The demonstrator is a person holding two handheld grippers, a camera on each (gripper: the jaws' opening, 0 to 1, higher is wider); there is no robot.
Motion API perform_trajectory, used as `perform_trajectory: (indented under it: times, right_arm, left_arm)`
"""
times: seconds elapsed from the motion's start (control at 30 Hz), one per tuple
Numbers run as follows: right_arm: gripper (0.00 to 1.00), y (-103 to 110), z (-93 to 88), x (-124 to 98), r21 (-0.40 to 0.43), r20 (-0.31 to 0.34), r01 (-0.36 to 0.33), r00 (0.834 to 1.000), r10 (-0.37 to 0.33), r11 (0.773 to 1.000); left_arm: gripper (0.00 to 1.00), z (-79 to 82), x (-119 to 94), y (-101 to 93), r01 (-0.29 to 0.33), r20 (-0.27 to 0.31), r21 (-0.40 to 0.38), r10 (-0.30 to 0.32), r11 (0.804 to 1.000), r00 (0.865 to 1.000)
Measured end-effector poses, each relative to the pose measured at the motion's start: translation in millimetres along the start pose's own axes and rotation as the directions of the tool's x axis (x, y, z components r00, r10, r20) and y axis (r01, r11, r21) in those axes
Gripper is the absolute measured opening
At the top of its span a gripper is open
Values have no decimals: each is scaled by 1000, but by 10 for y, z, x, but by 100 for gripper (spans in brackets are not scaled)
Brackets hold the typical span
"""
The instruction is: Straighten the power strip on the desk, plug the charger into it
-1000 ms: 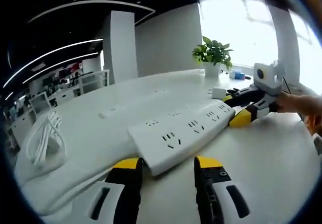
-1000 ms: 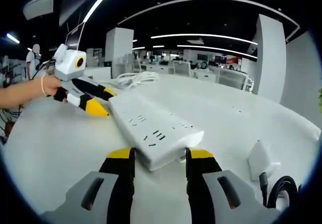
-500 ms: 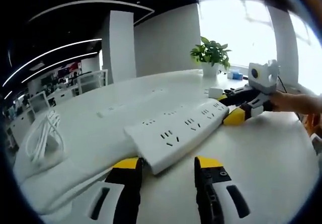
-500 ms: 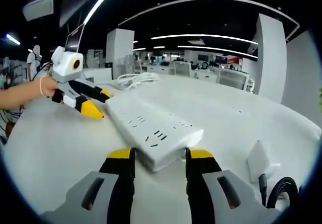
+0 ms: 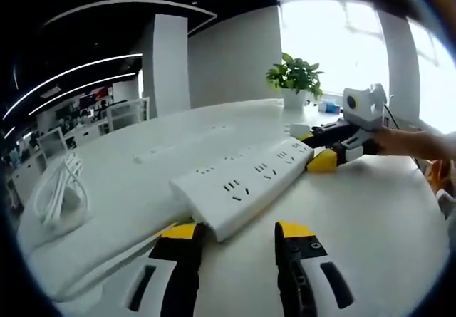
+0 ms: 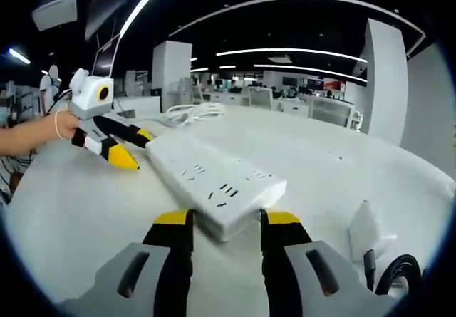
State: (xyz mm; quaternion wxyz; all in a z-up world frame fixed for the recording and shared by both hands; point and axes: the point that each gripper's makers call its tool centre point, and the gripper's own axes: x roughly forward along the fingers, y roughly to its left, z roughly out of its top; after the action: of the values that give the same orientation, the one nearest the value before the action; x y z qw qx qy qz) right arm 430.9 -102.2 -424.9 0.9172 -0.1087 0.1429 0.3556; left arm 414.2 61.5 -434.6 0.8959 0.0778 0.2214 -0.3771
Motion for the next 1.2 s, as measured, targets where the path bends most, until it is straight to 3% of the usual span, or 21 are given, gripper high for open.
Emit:
perform_trajectory:
  times: [1.2]
  right_arm:
    - [34, -147, 14, 41, 17, -20, -27, 999, 28, 999]
  left_arm:
    - [42, -13, -10, -124, 13, -12, 4, -13, 1000, 1000]
